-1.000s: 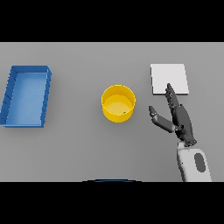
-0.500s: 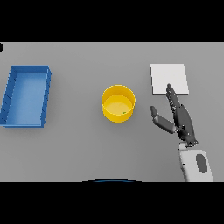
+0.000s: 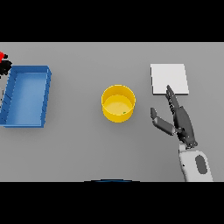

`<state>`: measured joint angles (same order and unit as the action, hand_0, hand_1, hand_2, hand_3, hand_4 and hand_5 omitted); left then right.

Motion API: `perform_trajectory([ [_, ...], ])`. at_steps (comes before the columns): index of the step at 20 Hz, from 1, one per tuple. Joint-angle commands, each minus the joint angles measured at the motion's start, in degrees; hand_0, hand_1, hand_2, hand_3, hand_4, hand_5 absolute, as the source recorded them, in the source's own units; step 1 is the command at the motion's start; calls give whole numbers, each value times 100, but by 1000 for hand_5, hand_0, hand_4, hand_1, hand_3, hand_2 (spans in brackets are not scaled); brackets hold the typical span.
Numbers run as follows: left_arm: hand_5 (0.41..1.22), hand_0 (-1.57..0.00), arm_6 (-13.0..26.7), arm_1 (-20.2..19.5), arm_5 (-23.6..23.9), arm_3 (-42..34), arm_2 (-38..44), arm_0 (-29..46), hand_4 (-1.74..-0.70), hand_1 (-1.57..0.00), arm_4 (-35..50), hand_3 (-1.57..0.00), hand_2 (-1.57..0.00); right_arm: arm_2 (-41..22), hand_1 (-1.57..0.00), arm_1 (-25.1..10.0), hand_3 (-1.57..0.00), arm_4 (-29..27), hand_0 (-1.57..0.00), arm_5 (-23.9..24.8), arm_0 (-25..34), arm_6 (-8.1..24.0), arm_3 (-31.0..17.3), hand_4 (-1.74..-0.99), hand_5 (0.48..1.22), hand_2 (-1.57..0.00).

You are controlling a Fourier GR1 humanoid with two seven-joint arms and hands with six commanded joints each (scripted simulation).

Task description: Pick up the red beaker and tilt it to pour out 1 green nut into yellow bowl. Pick up the yellow bowl and place it on the metallic measuring scale.

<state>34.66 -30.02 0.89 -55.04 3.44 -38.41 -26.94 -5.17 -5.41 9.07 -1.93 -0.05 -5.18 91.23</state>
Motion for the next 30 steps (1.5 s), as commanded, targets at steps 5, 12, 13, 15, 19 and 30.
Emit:
perform_trajectory([
  [5,779,-1571,24,79,-478,-672,74,500,-1135,-1520,316,-852,-1410,23,1,21,1,14,1,39,100,-17,-98,-1325,731,1],
  [12,667,-402,29,34,-1312,-1138,80,633,-807,-340,751,-189,-305,18,1,36,1,17,1,63,69,87,-38,-1316,724,1],
  [13,659,-321,27,0,-1366,-1107,68,626,-794,-271,720,-151,-244,9,1,39,1,20,1,56,76,84,-53,-1315,724,1],
  [15,655,-205,29,-13,-1440,-977,49,574,-778,-173,618,-97,-156,-1,1,26,1,78,1,81,53,34,-80,-1308,717,1],
  [19,656,-83,-77,10,-1388,-1030,-101,662,-738,-70,399,-39,-63,-16,1,0,1,120,1,82,95,29,-83,-1290,714,1],
  [30,709,-6,-201,188,-1044,-1228,21,687,-738,-5,486,-2,-5,-838,1,-990,1,1197,-5,-795,1362,144,-285,-1254,666,1],
])
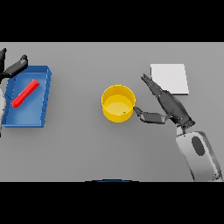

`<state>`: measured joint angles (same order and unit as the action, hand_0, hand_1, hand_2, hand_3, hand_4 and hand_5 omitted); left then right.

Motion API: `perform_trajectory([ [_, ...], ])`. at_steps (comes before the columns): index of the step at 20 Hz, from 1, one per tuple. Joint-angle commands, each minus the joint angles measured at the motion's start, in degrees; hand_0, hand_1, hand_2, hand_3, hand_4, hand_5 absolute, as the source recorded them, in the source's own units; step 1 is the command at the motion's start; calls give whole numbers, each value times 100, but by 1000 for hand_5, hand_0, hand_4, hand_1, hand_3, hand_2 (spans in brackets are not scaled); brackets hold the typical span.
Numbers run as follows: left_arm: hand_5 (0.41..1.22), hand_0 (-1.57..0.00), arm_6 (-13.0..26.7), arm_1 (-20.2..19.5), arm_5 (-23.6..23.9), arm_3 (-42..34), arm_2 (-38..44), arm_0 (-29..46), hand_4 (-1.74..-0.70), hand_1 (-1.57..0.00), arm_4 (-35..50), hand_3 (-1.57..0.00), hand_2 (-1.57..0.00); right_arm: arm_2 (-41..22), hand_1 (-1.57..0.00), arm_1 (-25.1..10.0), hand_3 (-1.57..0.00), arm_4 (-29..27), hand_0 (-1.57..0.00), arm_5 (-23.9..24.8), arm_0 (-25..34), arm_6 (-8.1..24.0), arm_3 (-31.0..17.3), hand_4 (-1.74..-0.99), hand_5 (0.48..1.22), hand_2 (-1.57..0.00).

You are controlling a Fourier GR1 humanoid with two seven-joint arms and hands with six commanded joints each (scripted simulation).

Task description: Pick up the red beaker and tilt it to pour out 1 green nut into yellow bowl. Pick up the yellow bowl and place it on the metallic measuring scale.

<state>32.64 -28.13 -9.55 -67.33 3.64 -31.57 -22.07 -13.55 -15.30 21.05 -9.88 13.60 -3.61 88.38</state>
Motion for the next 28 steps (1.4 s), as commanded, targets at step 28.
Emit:
perform_trajectory([
  [28,723,1,-300,48,3,-15,197,83,-797,1,257,1,1,-2304,1,-510,1,2138,1,-1556,2340,-791,-1961,-1277,692,1],
])
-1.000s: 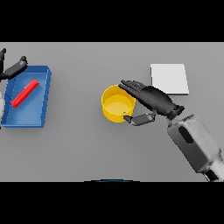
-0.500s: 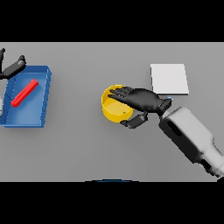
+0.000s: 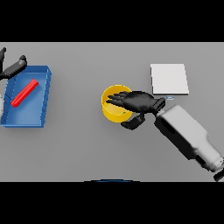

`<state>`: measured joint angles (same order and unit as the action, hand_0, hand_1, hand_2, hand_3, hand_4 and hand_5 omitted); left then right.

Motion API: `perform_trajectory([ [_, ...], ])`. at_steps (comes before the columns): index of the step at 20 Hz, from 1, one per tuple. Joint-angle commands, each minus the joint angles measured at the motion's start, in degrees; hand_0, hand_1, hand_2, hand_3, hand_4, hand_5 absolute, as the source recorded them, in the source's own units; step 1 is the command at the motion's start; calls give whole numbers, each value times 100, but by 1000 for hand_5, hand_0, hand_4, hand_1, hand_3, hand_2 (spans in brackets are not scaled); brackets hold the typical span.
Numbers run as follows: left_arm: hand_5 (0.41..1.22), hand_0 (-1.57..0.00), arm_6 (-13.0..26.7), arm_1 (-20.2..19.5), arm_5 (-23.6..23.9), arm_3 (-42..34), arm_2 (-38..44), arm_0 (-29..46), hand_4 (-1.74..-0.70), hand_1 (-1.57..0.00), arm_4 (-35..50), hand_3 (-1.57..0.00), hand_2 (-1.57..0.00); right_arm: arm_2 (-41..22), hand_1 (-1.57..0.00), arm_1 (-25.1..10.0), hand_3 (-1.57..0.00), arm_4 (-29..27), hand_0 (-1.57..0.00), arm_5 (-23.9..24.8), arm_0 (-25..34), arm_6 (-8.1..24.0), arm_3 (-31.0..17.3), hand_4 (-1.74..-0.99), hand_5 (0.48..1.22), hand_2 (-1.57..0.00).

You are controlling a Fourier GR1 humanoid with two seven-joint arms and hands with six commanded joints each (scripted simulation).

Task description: Pick up the red beaker and tilt it to pour out 1 green nut into yellow bowl. Pick up the yellow bowl and place it on the metallic measuring scale.

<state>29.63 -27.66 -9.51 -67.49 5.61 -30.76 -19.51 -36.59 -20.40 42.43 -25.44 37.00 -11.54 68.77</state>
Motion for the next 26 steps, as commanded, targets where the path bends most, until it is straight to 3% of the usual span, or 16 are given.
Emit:
perform_trajectory([
  [1,723,1,17,12,8,25,-14,-19,-795,1,-18,1,1,-20,1,13,1,7,1,-5,32,-53,-105,-1277,696,1],
  [7,729,1,66,-23,-65,-121,-12,37,-793,1,22,1,1,-106,1,202,-42,74,1,179,131,-262,-511,-1289,721,-15],
  [10,732,1,185,-32,-50,-182,-5,35,-793,1,11,1,1,-79,-14,240,-121,29,1,128,84,-196,-557,-1333,800,-84],
  [12,730,1,125,6,-15,-140,-28,54,-796,1,-11,1,1,-65,-145,247,-243,10,-173,101,96,-174,-509,-1396,875,-204],
  [14,729,1,114,-13,-19,-201,-38,65,-793,1,-21,1,1,-109,-376,192,-419,86,-469,119,117,-230,-510,-1479,999,-379],
  [16,732,1,178,-3,-40,-264,-55,106,-788,1,-16,1,1,-134,-649,226,-834,97,-780,99,155,-194,-555,-1469,1079,-590],
  [17,733,1,115,-16,-32,-224,-42,106,-791,1,-17,1,1,-144,-806,223,-978,63,-938,77,122,-109,-498,-1521,1108,-787],
  [19,736,1,110,20,-1,-202,-45,70,-793,1,-16,1,1,-155,-1081,153,-1030,-34,-1166,-25,145,-183,-460,-1594,1148,-1069],
  [21,734,1,130,43,-17,-189,-70,57,-793,1,-21,1,1,-174,-1258,141,-1089,-55,-1312,-45,214,-254,-528,-1642,1175,-1250],
  [26,724,1,109,3,-19,-198,-59,63,-785,1,-31,1,1,-108,-1468,-62,-1260,-163,-1486,-169,185,-35,-145,-1699,1206,-1466],
])
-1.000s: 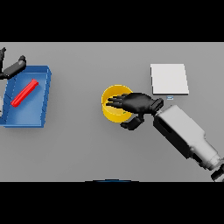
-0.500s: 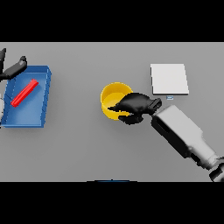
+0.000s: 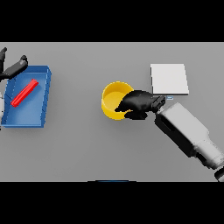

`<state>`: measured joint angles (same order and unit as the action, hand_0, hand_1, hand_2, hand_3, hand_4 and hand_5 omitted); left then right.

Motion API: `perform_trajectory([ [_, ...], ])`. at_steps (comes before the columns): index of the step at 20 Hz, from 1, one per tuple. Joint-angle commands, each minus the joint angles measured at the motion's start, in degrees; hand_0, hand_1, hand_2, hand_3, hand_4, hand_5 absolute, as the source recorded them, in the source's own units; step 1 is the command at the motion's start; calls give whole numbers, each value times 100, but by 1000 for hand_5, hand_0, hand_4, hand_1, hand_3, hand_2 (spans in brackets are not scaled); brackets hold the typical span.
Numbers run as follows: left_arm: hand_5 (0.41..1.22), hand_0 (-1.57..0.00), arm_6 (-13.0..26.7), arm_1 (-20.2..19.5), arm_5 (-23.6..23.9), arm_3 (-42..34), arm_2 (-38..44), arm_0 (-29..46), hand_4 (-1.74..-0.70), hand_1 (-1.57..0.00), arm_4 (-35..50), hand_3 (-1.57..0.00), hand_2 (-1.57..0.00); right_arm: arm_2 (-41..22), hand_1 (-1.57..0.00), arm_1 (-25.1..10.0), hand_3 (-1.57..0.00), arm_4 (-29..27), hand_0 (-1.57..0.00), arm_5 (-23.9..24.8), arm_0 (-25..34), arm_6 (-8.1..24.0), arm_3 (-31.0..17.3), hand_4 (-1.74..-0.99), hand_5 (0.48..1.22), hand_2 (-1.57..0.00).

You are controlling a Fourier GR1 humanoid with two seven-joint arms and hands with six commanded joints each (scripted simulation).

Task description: Pick up the red beaker and tilt it to pour out 1 green nut into yellow bowl. Pick up the yellow bowl and place it on the metallic measuring scale.

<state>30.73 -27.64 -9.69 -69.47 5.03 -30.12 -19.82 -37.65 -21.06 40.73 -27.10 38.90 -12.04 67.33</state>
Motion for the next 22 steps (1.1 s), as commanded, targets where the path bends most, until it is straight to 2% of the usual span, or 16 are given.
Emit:
perform_trajectory([
  [1,726,1,-4,-3,21,14,6,11,-785,1,-11,1,1,44,-1489,-25,-1307,-53,-1503,-54,29,78,74,-1705,1209,-1487],
  [4,729,1,-48,-59,-4,-35,15,63,-785,1,-11,1,1,207,-1529,-230,-1356,-341,-1536,-345,36,210,487,-1717,1215,-1528],
  [7,737,1,-59,-48,0,-29,31,26,-793,1,14,1,1,261,-1549,-395,-1302,-348,-1553,-419,111,421,637,-1721,1218,-1549],
  [9,737,1,-102,-87,-22,17,68,-43,-798,1,42,1,1,293,-1546,-501,-1361,-410,-1560,-509,75,496,759,-1724,1218,-1556],
  [11,741,1,-161,-113,-24,-49,67,36,-799,1,40,1,1,329,-1555,-583,-1319,-475,-1564,-532,6,494,855,-1723,1218,-1561],
  [13,747,1,-88,-78,-24,-94,50,23,-795,1,48,1,1,460,-1561,-679,-1269,-502,-1566,-483,78,660,935,-1723,1219,-1565],
  [14,748,1,-84,-85,1,-5,64,11,-794,1,25,1,1,519,-1535,-788,-1279,-479,-1471,-434,107,697,948,-1723,1220,-1566],
  [19,754,1,-85,-100,-39,23,113,-26,-799,1,90,1,1,718,-1559,-1179,-1406,-415,-1538,-196,275,733,558,-1726,1221,-1569],
  [22,755,1,-107,-112,-31,108,100,-73,-802,1,50,1,1,780,-1565,-1265,-1380,-356,-1554,19,437,656,95,-1725,1221,-1570],
])
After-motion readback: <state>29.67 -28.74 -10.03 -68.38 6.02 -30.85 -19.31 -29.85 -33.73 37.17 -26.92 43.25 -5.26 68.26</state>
